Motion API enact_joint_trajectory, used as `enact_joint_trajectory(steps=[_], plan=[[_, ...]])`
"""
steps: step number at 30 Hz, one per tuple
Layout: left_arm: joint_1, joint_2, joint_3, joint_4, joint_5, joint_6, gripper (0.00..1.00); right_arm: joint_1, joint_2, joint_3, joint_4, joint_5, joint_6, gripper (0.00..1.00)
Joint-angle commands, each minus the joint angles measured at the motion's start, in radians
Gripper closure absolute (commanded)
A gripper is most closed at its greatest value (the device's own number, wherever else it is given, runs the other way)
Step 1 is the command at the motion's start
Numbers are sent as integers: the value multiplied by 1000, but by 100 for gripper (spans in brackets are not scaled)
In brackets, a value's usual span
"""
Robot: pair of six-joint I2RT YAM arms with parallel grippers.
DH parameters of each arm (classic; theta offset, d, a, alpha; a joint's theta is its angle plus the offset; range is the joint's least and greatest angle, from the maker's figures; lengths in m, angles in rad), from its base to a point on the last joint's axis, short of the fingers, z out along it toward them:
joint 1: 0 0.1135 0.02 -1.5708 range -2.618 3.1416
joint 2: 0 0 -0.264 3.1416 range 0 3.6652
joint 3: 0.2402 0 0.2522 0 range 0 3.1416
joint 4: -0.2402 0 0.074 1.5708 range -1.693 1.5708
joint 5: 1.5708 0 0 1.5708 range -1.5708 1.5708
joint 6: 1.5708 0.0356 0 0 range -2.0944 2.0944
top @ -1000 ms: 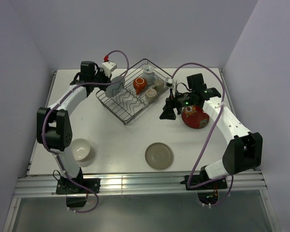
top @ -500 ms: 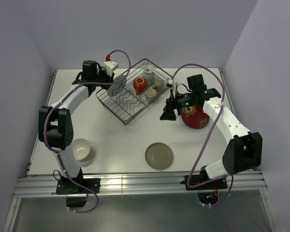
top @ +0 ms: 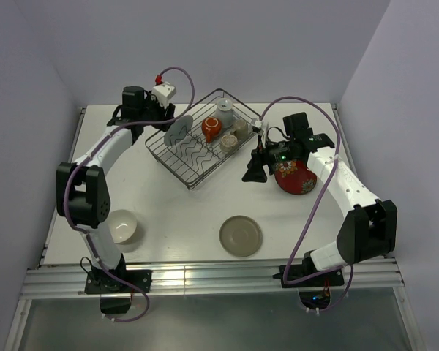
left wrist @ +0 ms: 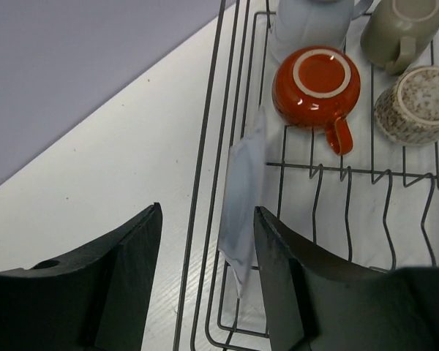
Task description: Load the mixed dishes into the dish rack
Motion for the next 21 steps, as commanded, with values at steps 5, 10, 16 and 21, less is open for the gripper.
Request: enact_joint_trajectory(steps=[5, 10, 16, 21], plan=[[1, -165, 25, 59, 28, -51, 40, -7, -18, 4, -23, -3, -35, 24], [1, -255, -19, 64, 26, -73, 34, 3, -25, 20, -69, 23, -113, 24], [3, -407, -109, 87, -70, -163, 3, 59, -48, 27, -205, 78, -391, 23], [21, -608, -237, 58, -95, -381, 1, 127, -108, -93, -250, 155, -616, 22]])
